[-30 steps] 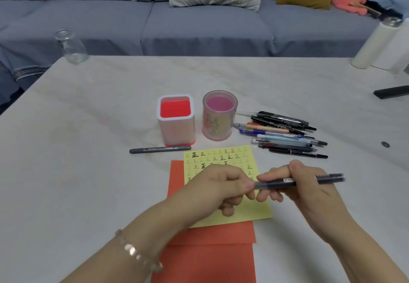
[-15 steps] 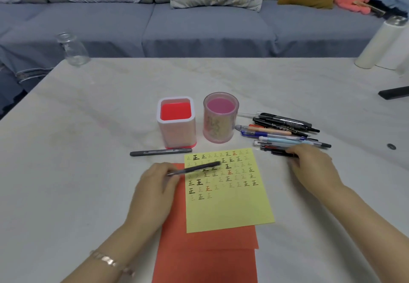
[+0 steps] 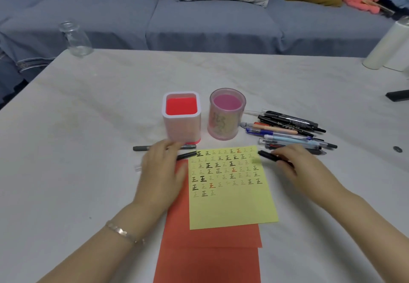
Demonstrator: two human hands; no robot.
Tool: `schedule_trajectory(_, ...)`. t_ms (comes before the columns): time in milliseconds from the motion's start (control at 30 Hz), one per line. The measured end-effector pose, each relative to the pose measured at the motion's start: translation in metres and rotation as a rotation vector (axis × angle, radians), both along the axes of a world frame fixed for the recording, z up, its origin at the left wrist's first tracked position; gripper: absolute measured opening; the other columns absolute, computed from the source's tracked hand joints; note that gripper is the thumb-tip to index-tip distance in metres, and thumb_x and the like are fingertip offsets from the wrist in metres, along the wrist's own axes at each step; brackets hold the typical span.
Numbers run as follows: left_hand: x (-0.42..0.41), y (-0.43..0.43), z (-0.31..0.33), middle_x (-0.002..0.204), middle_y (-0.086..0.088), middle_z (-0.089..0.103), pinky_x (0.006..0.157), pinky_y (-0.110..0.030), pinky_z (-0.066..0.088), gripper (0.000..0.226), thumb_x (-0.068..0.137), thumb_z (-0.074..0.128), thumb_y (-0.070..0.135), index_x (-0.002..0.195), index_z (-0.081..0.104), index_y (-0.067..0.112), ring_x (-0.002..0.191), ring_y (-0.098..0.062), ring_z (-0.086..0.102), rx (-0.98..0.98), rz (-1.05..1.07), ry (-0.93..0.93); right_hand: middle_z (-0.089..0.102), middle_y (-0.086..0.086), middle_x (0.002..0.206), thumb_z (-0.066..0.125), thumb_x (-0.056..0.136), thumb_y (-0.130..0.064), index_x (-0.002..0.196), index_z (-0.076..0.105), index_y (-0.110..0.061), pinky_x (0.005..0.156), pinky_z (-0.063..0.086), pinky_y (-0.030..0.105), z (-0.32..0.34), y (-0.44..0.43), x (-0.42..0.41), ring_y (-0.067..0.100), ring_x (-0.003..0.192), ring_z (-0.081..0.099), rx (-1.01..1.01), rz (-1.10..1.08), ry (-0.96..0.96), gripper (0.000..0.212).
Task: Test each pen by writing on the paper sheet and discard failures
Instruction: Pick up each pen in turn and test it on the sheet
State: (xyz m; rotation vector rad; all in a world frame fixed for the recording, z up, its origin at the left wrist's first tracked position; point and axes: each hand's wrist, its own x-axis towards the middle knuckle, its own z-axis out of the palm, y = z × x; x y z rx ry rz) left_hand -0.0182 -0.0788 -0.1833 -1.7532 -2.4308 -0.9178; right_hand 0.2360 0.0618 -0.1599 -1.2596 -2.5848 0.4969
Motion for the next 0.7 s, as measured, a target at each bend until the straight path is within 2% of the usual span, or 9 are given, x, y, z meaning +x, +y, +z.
schedule_trajectory(100, 0.038, 0.002, 0.017, 0.119, -0.008, 0.059, 0.094, -0.028, 0.030, 0.047, 0.083, 0.046, 0.035, 0.124, 0.047, 0.012, 0.110, -0.017, 0.044, 0.061, -0.345, 0.026, 0.052, -0.005, 0.098, 0.052, 0.092, -0.012, 0.116, 0.063, -0.014, 0.078, 0.032, 0.003, 0.017, -0.034, -0.022, -0.002, 0.086, 0.046, -0.083, 0.226, 0.135, 0.027)
schedule_trajectory(200, 0.064, 0.002, 0.021, 0.098, 0.000, 0.066, 0.078, -0.025, 0.036, 0.045, 0.084, 0.042, 0.037, 0.121, 0.047, 0.013, 0.087, -0.016, 0.055, -0.001, -0.462, 0.150, 0.059, -0.007, 0.094, 0.051, 0.087, -0.025, 0.108, 0.067, -0.020, 0.076, 0.035, 0.003, 0.030, -0.062, -0.038, -0.009, 0.083, 0.047, -0.148, 0.334, 0.166, 0.027)
schedule_trajectory(267, 0.064, 0.001, 0.021, 0.076, 0.004, 0.062, 0.067, -0.027, 0.035, 0.038, 0.085, 0.038, 0.037, 0.106, 0.059, 0.015, 0.066, -0.016, 0.056, 0.000, -0.429, 0.183, 0.063, -0.013, 0.085, 0.052, 0.088, -0.037, 0.096, 0.068, -0.029, 0.071, 0.040, 0.010, 0.042, -0.071, -0.041, -0.008, 0.077, 0.051, -0.188, 0.254, 0.164, 0.020)
schedule_trajectory(367, 0.053, -0.004, 0.017, 0.066, 0.006, 0.059, 0.055, -0.023, 0.037, 0.031, 0.087, 0.037, 0.036, 0.095, 0.062, 0.020, 0.059, -0.017, 0.056, -0.007, -0.387, 0.193, 0.063, -0.015, 0.067, 0.050, 0.075, -0.056, 0.076, 0.061, -0.039, 0.062, 0.044, 0.023, 0.057, -0.068, -0.033, 0.000, 0.063, 0.056, -0.195, 0.029, 0.061, 0.020)
schedule_trajectory(400, 0.051, -0.008, 0.019, 0.068, 0.006, 0.059, 0.054, -0.024, 0.042, 0.030, 0.089, 0.036, 0.036, 0.099, 0.060, 0.022, 0.062, -0.018, 0.057, -0.036, -0.378, 0.137, 0.064, -0.012, 0.062, 0.053, 0.075, -0.052, 0.073, 0.063, -0.035, 0.057, 0.043, 0.024, 0.060, -0.065, -0.030, 0.001, 0.056, 0.055, -0.231, -0.040, 0.120, 0.019)
schedule_trajectory(467, 0.051, -0.013, 0.027, 0.083, 0.009, 0.062, 0.066, -0.024, 0.046, 0.034, 0.094, 0.032, 0.038, 0.112, 0.057, 0.024, 0.078, -0.013, 0.058, -0.090, -0.336, -0.084, 0.060, -0.003, 0.053, 0.063, 0.083, -0.026, 0.071, 0.068, -0.021, 0.046, 0.039, 0.016, 0.064, -0.061, -0.029, 0.003, 0.042, 0.049, -0.449, -0.201, 0.477, 0.013)
schedule_trajectory(533, 0.055, -0.017, 0.030, 0.096, 0.017, 0.054, 0.077, -0.011, 0.036, 0.030, 0.099, 0.033, 0.035, 0.119, 0.052, 0.024, 0.091, -0.001, 0.047, -0.083, -0.307, -0.302, 0.054, -0.001, 0.047, 0.064, 0.079, -0.013, 0.071, 0.064, -0.011, 0.038, 0.033, 0.013, 0.067, -0.065, -0.033, 0.006, 0.037, 0.042, -0.734, -0.274, 0.770, 0.009)
schedule_trajectory(600, 0.064, -0.020, 0.035, 0.089, 0.020, 0.047, 0.073, -0.008, 0.032, 0.023, 0.100, 0.033, 0.029, 0.113, 0.050, 0.023, 0.086, 0.002, 0.043, -0.074, -0.349, -0.421, 0.048, -0.001, 0.043, 0.060, 0.074, -0.028, 0.069, 0.056, -0.013, 0.036, 0.027, 0.013, 0.063, -0.075, -0.042, 0.007, 0.035, 0.035, -0.895, -0.236, 0.836, 0.017)
schedule_trajectory(700, 0.077, -0.021, 0.039, 0.085, 0.016, 0.048, 0.071, -0.015, 0.035, 0.030, 0.093, 0.028, 0.034, 0.107, 0.051, 0.020, 0.081, 0.000, 0.044, -0.043, -0.460, -0.429, 0.038, -0.003, 0.038, 0.054, 0.071, -0.046, 0.061, 0.047, -0.015, 0.036, 0.024, 0.016, 0.047, -0.092, -0.062, 0.010, 0.034, 0.030, -0.789, -0.240, 0.752, 0.034)
